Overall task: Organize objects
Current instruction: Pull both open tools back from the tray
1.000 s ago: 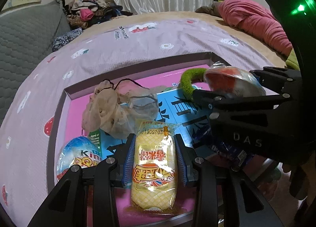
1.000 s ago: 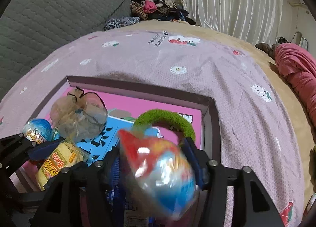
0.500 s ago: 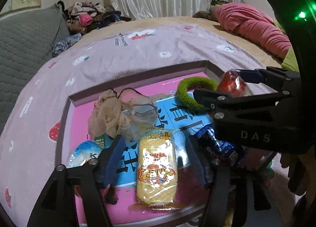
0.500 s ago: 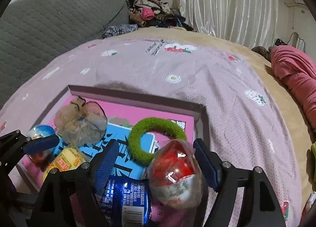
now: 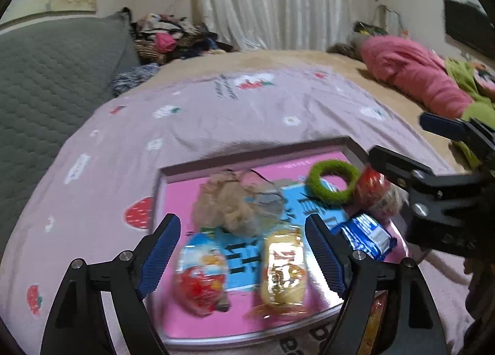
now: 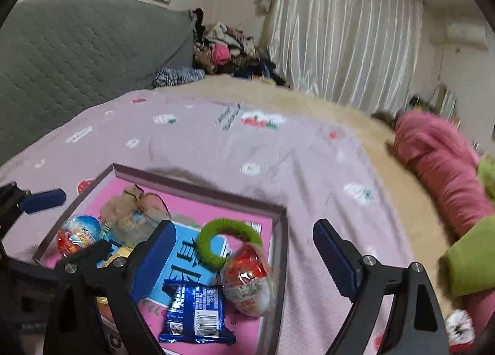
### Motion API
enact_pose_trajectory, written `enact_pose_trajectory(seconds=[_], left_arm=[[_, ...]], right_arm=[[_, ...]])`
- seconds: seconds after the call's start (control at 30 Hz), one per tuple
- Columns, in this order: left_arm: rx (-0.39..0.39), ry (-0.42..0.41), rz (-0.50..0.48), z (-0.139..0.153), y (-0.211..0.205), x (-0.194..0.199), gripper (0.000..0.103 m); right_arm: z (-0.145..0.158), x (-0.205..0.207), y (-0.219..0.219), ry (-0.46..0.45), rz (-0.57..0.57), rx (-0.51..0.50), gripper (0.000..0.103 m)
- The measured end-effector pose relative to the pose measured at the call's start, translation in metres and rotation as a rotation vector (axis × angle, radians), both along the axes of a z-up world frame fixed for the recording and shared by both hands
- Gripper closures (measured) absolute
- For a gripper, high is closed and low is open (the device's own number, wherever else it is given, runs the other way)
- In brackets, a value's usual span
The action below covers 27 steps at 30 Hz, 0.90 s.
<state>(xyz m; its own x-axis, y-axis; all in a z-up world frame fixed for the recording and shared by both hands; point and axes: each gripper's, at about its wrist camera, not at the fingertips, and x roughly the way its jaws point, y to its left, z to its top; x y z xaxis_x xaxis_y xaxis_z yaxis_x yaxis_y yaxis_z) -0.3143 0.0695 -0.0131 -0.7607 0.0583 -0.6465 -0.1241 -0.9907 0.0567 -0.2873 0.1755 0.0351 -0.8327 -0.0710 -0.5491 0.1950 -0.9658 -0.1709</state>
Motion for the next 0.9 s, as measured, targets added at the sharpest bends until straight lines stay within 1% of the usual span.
enact_pose_trajectory(seconds=[0.07, 0.13, 0.27, 0.33, 0.47, 0.5, 0.57, 0.6, 0.67, 0.73, 0.8, 0.9], left_arm=[[0.027, 0.008, 0.022, 0.008, -0.008, 0.003, 0.018], [0.025, 0.026, 0.041, 0.016, -0.012, 0.01, 0.017], [0.037, 0.048, 0.073, 0.025, -0.018, 0.024, 0.016], [0.046, 0.052, 0.076, 0.03, -0.022, 0.034, 0.016], [0.035, 0.075, 0.107, 0.033, -0.03, 0.058, 0.016], [0.034, 0.074, 0.113, 0.033, -0.033, 0.064, 0.016], [0.03, 0.067, 0.146, 0.033, -0.04, 0.077, 0.016], [0.036, 0.072, 0.174, 0.035, -0.044, 0.085, 0.016], [0.053, 0.068, 0.196, 0.037, -0.05, 0.096, 0.015], [0.065, 0.079, 0.211, 0.045, -0.056, 0.109, 0.016], [0.049, 0.08, 0.228, 0.053, -0.06, 0.119, 0.015], [0.071, 0.084, 0.235, 0.069, -0.069, 0.134, 0.015]], right_arm=[[0.009, 0.01, -0.008, 0.037, 0.007, 0.012, 0.01], [0.019, 0.022, -0.012, 0.067, 0.014, -0.006, 0.009], [0.028, 0.039, -0.013, 0.084, 0.016, -0.049, 0.007], [0.032, 0.048, -0.013, 0.082, 0.014, -0.065, 0.007], [0.039, 0.075, -0.012, 0.09, 0.012, -0.095, 0.004], [0.04, 0.081, -0.011, 0.079, 0.009, -0.097, 0.003], [0.042, 0.094, -0.011, 0.067, 0.007, -0.104, 0.003], [0.045, 0.101, -0.012, 0.057, 0.006, -0.106, 0.003], [0.051, 0.109, -0.014, 0.05, 0.002, -0.113, 0.003], [0.06, 0.12, -0.017, 0.051, 0.004, -0.112, 0.003], [0.072, 0.133, -0.022, 0.061, 0.008, -0.101, 0.003], [0.083, 0.145, -0.023, 0.064, -0.004, -0.098, 0.001]])
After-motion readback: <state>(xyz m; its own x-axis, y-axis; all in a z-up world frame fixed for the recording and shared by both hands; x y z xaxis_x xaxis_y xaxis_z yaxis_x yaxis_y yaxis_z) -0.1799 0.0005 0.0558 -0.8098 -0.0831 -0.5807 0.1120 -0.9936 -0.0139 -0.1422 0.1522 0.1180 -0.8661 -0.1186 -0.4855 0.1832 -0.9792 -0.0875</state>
